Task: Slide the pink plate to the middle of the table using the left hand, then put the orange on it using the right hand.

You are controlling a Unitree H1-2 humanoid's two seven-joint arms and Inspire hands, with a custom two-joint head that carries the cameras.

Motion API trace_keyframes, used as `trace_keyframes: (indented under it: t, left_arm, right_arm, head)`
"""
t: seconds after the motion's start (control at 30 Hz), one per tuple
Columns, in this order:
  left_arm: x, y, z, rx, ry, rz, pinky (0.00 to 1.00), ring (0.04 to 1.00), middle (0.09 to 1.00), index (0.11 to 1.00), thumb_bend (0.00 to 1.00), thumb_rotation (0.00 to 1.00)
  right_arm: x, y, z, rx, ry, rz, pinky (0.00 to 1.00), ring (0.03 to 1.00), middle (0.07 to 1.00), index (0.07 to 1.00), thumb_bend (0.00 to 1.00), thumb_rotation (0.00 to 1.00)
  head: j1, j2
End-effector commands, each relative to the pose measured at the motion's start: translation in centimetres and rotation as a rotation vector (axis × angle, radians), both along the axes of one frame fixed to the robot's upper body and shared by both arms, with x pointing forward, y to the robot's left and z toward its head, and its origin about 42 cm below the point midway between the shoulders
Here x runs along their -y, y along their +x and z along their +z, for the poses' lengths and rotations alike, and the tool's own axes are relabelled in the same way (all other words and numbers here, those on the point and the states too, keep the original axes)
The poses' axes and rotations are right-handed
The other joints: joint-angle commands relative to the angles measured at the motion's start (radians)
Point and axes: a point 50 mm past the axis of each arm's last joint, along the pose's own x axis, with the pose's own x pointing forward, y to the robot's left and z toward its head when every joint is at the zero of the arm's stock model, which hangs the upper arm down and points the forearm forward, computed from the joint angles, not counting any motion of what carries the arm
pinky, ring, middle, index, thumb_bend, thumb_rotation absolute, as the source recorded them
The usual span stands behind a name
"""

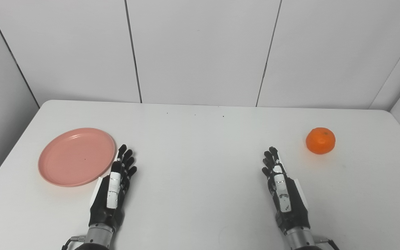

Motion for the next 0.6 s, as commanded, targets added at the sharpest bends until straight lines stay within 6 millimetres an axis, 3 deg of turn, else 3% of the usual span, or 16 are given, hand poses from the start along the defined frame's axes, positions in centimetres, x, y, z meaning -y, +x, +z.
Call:
trace_keyframes:
  t: [0.0,0.57]
  left_arm:
    - [-0.01,0.65,1.05,0.053,0.0,-0.012,1.0,1.0,1.0,1.0,0.91,1.0]
    - [0.62,0.72,1.24,0.047,-0.003,-0.003,1.0,1.0,1.0,1.0,0.92,1.0]
  right_arm:
    - [-0.32,-0.31,-0.51,-0.004,0.007,0.006,1.0,0.994,0.982,1.0,0.85,1.0]
    - [0.02,-0.19,-0.66,-0.009,0.006,0.002,1.0,0.987,0.976,1.0,0.84,1.0]
  head:
    - [-0.005,0.001]
    - [0.027,-0.008]
